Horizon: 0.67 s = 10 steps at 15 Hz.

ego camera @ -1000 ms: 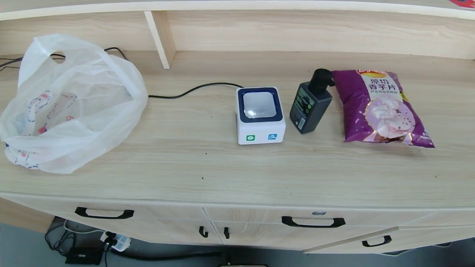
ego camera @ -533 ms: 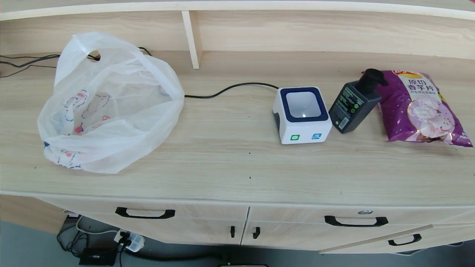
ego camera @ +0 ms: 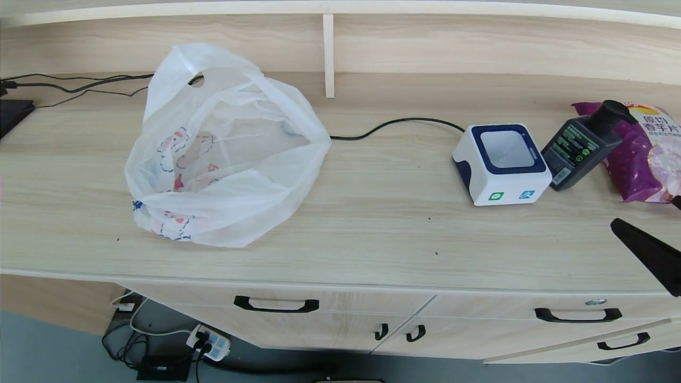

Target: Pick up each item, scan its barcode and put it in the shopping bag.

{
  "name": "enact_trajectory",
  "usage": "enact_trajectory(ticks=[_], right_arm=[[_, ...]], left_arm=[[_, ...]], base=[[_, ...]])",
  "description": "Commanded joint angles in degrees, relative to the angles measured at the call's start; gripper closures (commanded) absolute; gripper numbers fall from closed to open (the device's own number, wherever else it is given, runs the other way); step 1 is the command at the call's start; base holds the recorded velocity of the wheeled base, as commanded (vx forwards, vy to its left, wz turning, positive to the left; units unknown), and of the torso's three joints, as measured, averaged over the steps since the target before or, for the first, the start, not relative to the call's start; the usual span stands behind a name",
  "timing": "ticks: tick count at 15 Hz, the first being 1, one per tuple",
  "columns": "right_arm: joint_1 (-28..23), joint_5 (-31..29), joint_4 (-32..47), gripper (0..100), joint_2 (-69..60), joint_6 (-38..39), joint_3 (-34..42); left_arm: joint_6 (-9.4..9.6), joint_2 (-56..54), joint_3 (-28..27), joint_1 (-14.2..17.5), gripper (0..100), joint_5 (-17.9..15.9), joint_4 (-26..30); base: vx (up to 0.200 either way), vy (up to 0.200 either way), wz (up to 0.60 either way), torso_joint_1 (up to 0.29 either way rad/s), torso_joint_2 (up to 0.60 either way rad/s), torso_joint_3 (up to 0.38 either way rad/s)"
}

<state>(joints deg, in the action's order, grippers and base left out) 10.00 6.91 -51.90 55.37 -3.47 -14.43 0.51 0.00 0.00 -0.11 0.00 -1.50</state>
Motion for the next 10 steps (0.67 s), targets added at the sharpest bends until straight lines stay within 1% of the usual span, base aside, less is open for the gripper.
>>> enact_trajectory(ticks=[1, 3, 4, 5, 7, 10], right_arm=[[1.17, 0.03, -3.92, 0, 5.36, 0.75, 0.20], [1.17, 0.03, -14.81, 0, 13.80, 0.93, -0.95], [1.08, -0.06, -18.59, 0, 16.44, 0.75, -0.68], [1.08, -0.06, -20.26, 0, 17.58, 0.75, -0.51], [0.64, -0.23, -20.35, 0, 18.63, 0.57, -0.68], [-2.70, -0.06, -20.44, 0, 20.92, 1.01, -1.30]], left_arm=[[0.02, 0.09, 0.00, 0.02, 0, 0.00, 0.01], [0.02, 0.09, 0.00, 0.02, 0, 0.00, 0.01], [0.02, 0.09, 0.00, 0.02, 0, 0.00, 0.01], [0.02, 0.09, 0.00, 0.02, 0, 0.00, 0.01], [-0.07, 0.09, 0.00, 0.02, 0, 0.00, 0.01], [0.02, 0.09, 0.00, 0.02, 0, 0.00, 0.01]], base=[[0.000, 0.000, 0.00, 0.000, 0.00, 0.000], [0.000, 0.000, 0.00, 0.000, 0.00, 0.000], [0.000, 0.000, 0.00, 0.000, 0.00, 0.000], [0.000, 0.000, 0.00, 0.000, 0.00, 0.000], [0.000, 0.000, 0.00, 0.000, 0.00, 0.000], [0.000, 0.000, 0.00, 0.000, 0.00, 0.000]])
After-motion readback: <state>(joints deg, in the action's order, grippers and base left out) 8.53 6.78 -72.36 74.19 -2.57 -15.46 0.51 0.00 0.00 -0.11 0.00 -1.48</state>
